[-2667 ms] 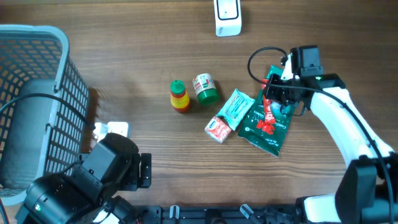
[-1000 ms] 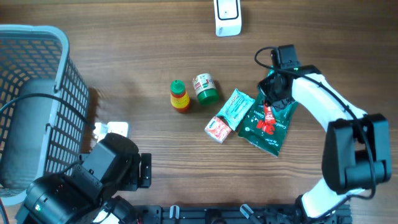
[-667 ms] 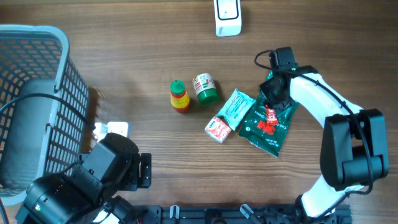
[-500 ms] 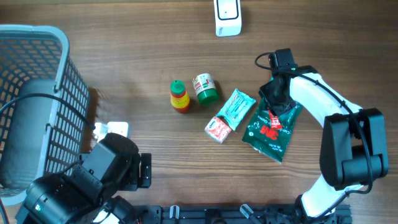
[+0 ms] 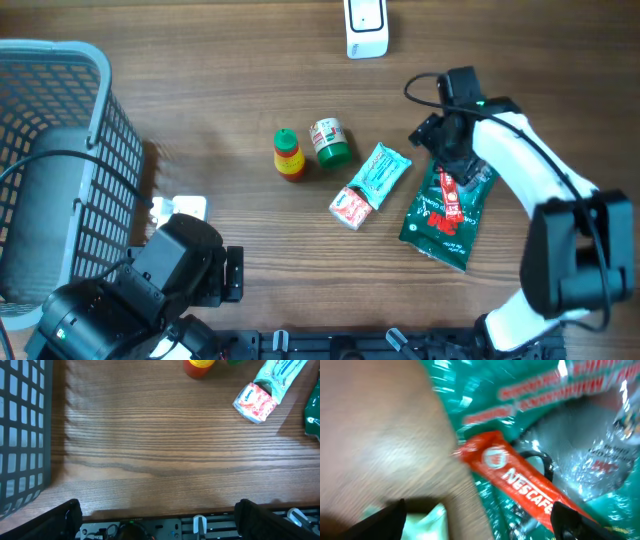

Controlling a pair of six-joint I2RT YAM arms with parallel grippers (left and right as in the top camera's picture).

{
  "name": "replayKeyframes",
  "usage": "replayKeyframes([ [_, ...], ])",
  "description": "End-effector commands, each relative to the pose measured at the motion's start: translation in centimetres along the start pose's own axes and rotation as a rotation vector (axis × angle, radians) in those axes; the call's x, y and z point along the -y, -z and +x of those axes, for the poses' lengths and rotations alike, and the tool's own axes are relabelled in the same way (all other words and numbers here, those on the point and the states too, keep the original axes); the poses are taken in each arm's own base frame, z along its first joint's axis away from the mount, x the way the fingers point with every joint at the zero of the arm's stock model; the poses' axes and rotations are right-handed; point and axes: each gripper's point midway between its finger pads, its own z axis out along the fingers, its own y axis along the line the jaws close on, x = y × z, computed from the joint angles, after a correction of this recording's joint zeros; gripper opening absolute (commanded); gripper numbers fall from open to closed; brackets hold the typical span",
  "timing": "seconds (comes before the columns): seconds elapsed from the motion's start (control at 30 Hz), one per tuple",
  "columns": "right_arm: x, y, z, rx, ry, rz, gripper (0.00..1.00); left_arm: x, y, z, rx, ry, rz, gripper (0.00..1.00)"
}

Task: Scan the item barcode
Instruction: 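Lift the Nescafe stick with the right gripper toward the scanner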

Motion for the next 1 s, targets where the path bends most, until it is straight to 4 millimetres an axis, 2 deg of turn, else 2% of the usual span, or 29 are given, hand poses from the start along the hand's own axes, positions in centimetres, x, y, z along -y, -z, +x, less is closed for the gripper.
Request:
replayKeyframes([
  [0.0,-0.4,2.4,-1.8,0.1,0.231,-0.004,0.86,-0.1,0.0,0.0,0.006,0.018,-0.005,1.0],
  [0.07,1.3,1.9,-1.9,0.111,0.288,0.076,0.67,-0.1,0.0,0.0,0.006,0.018,-0.005,1.0],
  [0.2,3.1,0.8,-0.9,0.091,0.378,0.144,0.58,-0.1,0.0,0.0,0.007,0.018,-0.005,1.0],
  [0.3,3.3,0.3,0.2,0.067,0.488,0.165,0.56,-0.1,0.0,0.0,0.006,0.018,-0.005,1.0],
  [0.47,3.7,-0.2,0.8,0.158,0.59,0.287,0.52,-0.1,0.0,0.0,0.006,0.018,-0.005,1.0],
  [0.57,4.2,-0.6,0.8,0.169,0.604,0.333,0.45,-0.1,0.0,0.0,0.007,0.018,-0.005,1.0],
  [0.7,4.7,-0.8,0.2,0.192,0.594,0.376,0.45,-0.1,0.0,0.0,0.007,0.018,-0.005,1.0],
  [0.97,4.1,-1.0,0.0,0.208,0.588,0.36,0.45,-0.1,0.0,0.0,0.007,0.018,-0.005,1.0],
])
